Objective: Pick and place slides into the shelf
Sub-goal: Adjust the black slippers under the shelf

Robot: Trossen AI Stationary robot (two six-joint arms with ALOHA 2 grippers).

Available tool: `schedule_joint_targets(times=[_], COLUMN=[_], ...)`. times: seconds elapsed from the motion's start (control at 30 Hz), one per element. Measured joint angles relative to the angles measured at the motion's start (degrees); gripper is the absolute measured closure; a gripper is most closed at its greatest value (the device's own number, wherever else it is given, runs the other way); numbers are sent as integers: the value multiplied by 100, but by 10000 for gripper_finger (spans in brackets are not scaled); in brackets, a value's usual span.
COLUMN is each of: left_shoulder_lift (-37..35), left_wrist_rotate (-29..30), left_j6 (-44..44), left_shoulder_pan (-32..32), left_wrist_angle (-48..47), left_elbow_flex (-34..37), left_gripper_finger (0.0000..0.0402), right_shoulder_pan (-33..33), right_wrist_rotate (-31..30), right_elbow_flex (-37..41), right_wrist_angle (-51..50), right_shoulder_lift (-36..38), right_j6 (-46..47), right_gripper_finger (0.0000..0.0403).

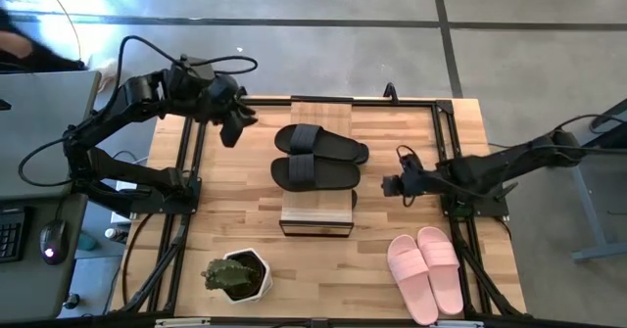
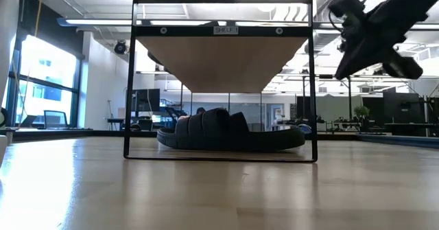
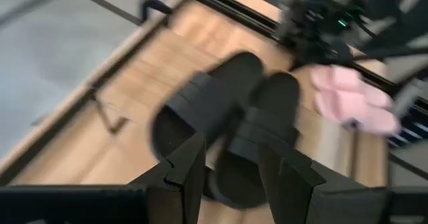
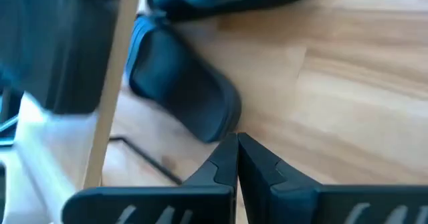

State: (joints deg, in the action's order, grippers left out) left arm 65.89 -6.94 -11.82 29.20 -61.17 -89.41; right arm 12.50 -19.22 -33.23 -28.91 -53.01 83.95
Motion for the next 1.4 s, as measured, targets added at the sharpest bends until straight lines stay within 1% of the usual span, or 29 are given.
schedule_joint_targets(times=[0.07,0.13,0.27,0.37,0.5,0.57,0.7,0.83,0.93,0.97,1.03,1.1,1.13,1.3,1.4], left_shoulder_lift=[0,-22,-196,-449,-796,-895,-969,-885,-824,-819,-785,-822,-863,-1455,-1838], left_wrist_rotate=[-233,-311,-190,-81,-66,-61,-77,-146,-202,-162,60,152,176,76,52], left_j6=[-25,-28,-114,-475,-802,-924,-1441,-1719,-1752,-1878,-2499,-2900,-2942,-3187,-3234], left_shoulder_pan=[-1,2,3,3,3,3,3,3,1,1,-1,-1,1,-7,3], left_wrist_angle=[-63,-214,-332,-296,-335,-338,-441,-958,-1654,-1942,-2483,-2935,-2917,-2444,-2024], left_elbow_flex=[0,0,0,0,0,0,-2,-2,0,0,70,307,496,1697,2598], left_gripper_finger=[279,279,279,279,279,279,279,279,279,279,279,279,279,279,279], right_shoulder_pan=[215,424,791,1011,1280,1425,1652,1862,2023,2072,2153,2227,2264,2413,2448], right_wrist_rotate=[-22,-21,-122,-236,-138,-110,-120,-187,-417,-458,-500,-613,-695,-797,-953], right_elbow_flex=[0,0,-2,0,0,0,0,-2,0,0,-1,0,0,-2,0], right_wrist_angle=[-2,-7,-56,-139,-321,-388,-393,-391,-391,-393,-393,-429,-440,-402,-243], right_shoulder_lift=[20,20,17,17,17,15,15,15,15,15,4,-55,-101,-510,-849], right_j6=[12,98,126,249,298,231,-51,-326,-274,-186,-139,0,92,615,966], right_gripper_finger=[403,403,403,403,403,403,403,403,402,402,399,391,385,351,341])
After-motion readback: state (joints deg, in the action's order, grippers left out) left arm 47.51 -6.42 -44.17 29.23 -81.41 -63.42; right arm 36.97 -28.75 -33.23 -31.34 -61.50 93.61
